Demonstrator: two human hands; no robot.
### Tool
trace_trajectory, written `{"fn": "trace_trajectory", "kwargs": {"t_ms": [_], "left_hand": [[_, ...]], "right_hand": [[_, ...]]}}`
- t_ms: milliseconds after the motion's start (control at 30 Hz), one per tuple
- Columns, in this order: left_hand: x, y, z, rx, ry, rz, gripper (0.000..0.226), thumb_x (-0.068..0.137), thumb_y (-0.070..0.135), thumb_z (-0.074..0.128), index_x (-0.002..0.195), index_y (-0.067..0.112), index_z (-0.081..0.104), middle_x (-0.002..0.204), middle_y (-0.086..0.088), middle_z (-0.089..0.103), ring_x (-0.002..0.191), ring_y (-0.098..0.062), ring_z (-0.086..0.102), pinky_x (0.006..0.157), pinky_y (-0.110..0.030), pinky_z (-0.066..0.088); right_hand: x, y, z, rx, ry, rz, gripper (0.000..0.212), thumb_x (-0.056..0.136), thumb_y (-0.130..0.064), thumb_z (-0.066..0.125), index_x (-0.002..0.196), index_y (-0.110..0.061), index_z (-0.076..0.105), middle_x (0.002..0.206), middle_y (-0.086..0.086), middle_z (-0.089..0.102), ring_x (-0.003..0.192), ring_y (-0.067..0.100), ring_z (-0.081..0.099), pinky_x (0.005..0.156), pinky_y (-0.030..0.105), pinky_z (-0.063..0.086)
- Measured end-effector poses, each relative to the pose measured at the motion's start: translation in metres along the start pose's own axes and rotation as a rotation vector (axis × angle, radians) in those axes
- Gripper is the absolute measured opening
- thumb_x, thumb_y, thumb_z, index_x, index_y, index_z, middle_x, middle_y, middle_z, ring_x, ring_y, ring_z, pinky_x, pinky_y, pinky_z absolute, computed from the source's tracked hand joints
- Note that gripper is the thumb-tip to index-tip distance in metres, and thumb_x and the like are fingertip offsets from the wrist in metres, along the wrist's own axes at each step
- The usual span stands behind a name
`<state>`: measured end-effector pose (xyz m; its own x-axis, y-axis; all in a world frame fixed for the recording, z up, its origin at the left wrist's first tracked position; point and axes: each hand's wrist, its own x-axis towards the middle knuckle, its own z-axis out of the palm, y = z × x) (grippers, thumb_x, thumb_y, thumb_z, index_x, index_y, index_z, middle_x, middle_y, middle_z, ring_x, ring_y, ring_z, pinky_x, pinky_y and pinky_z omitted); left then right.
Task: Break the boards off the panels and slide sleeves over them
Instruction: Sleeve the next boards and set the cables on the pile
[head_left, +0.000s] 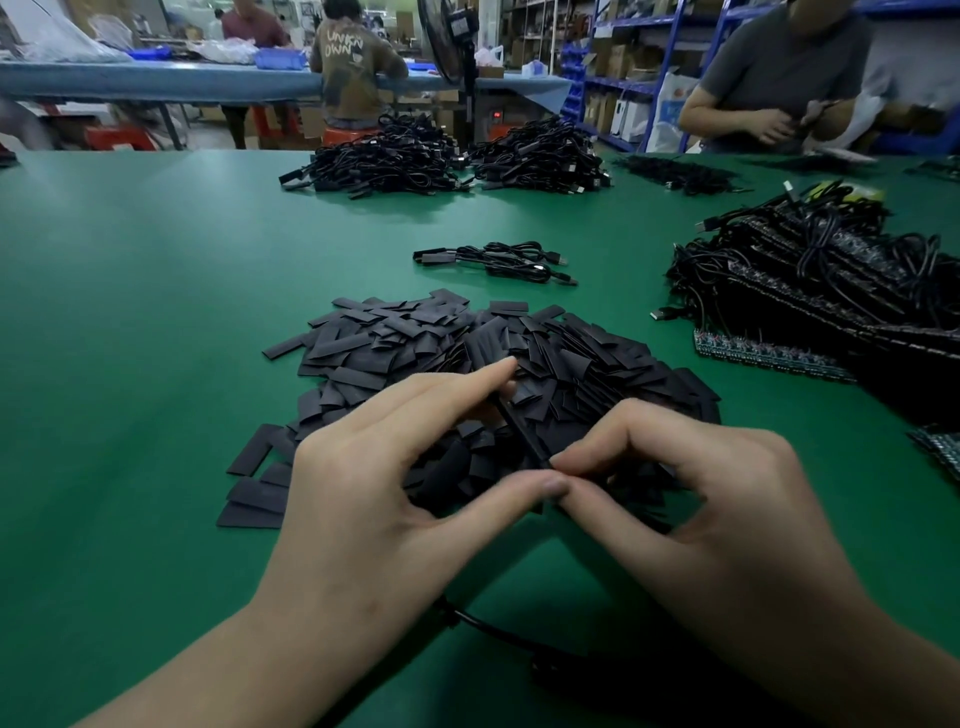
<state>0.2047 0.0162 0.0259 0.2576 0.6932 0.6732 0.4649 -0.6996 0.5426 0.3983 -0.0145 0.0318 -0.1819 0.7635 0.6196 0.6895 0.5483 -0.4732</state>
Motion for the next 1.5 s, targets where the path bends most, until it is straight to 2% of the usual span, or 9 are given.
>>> {"fn": "trace_trajectory", "kwargs": {"t_ms": [300,667,800,967,1067,1133,1300,1400,1500], "left_hand": [[0.002,-0.004,-0.003,0.045,0.04,0.065,0.044,0.079,0.037,0.08,0.115,0.013,0.073,0.104,0.005,0.073,0.099,-0.005,0.068,0.09,-0.017,0.049],[0.004,-0.013,-0.004,-0.047,0.106,-0.09,0.05,0.075,0.045,0.08,0.119,0.024,0.071,0.101,0.014,0.074,0.097,-0.005,0.071,0.09,-0.016,0.051],[0.004,-0.019,-0.005,-0.062,0.072,-0.172,0.057,0.074,0.055,0.077,0.125,0.032,0.067,0.105,0.021,0.072,0.102,0.002,0.068,0.093,-0.014,0.049],[0.013,-0.019,-0.012,0.166,-0.068,-0.185,0.048,0.085,0.067,0.056,0.124,0.041,0.065,0.113,0.027,0.061,0.109,0.002,0.058,0.093,-0.024,0.049],[0.034,-0.018,-0.027,0.197,-0.279,-0.221,0.033,0.088,0.066,0.05,0.093,0.042,0.072,0.085,0.025,0.065,0.083,0.005,0.061,0.07,-0.015,0.045],[0.046,-0.017,-0.041,0.206,-0.535,-0.256,0.03,0.082,0.065,0.05,0.09,0.044,0.071,0.078,0.03,0.067,0.07,0.011,0.06,0.058,-0.009,0.04],[0.059,-0.026,-0.064,0.174,-0.941,-0.179,0.04,0.07,0.067,0.071,0.108,0.059,0.065,0.094,0.027,0.067,0.084,0.006,0.064,0.071,-0.012,0.049],[0.057,-0.036,-0.064,0.229,-1.019,-0.079,0.051,0.06,0.069,0.078,0.109,0.062,0.063,0.097,0.025,0.063,0.083,0.006,0.059,0.072,-0.017,0.051],[0.048,-0.037,-0.055,0.244,-1.05,-0.087,0.044,0.062,0.066,0.078,0.103,0.058,0.066,0.094,0.025,0.063,0.081,0.007,0.059,0.069,-0.017,0.052]], "right_hand": [[0.0,0.001,-0.004,0.244,-0.091,0.125,0.009,0.086,-0.023,0.072,0.093,-0.029,0.07,0.085,-0.017,0.073,0.083,0.003,0.072,0.071,0.016,0.053],[0.0,0.012,-0.001,0.075,-0.274,0.089,0.028,0.083,-0.057,0.066,0.106,-0.042,0.059,0.089,-0.017,0.068,0.083,0.006,0.068,0.068,0.021,0.051],[0.004,0.017,-0.005,0.085,-0.242,0.128,0.024,0.086,-0.056,0.069,0.104,-0.042,0.063,0.083,-0.012,0.067,0.072,0.013,0.065,0.063,0.021,0.05],[0.041,0.036,-0.024,-0.087,-0.156,0.235,0.026,0.082,-0.057,0.064,0.103,-0.042,0.067,0.08,-0.013,0.067,0.071,0.007,0.064,0.069,0.033,0.053],[0.091,0.059,-0.025,-0.316,-0.206,0.225,0.022,0.088,-0.048,0.064,0.109,-0.041,0.068,0.08,-0.019,0.065,0.072,-0.003,0.061,0.073,0.033,0.053],[0.13,0.077,-0.012,-0.405,-0.225,0.201,0.02,0.093,-0.041,0.068,0.112,-0.037,0.069,0.082,-0.017,0.062,0.076,0.005,0.062,0.075,0.03,0.048],[0.217,0.11,0.04,-0.477,-0.303,0.18,0.028,0.098,-0.032,0.067,0.125,-0.023,0.067,0.108,0.004,0.068,0.093,0.022,0.061,0.084,0.036,0.051],[0.24,0.108,0.056,-0.51,-0.305,0.177,0.045,0.098,-0.037,0.066,0.139,-0.02,0.06,0.138,0.012,0.06,0.125,0.029,0.056,0.104,0.044,0.047],[0.23,0.088,0.057,-0.436,-0.271,0.116,0.04,0.099,-0.041,0.063,0.133,-0.02,0.062,0.132,0.009,0.06,0.122,0.025,0.056,0.103,0.044,0.047]]}}
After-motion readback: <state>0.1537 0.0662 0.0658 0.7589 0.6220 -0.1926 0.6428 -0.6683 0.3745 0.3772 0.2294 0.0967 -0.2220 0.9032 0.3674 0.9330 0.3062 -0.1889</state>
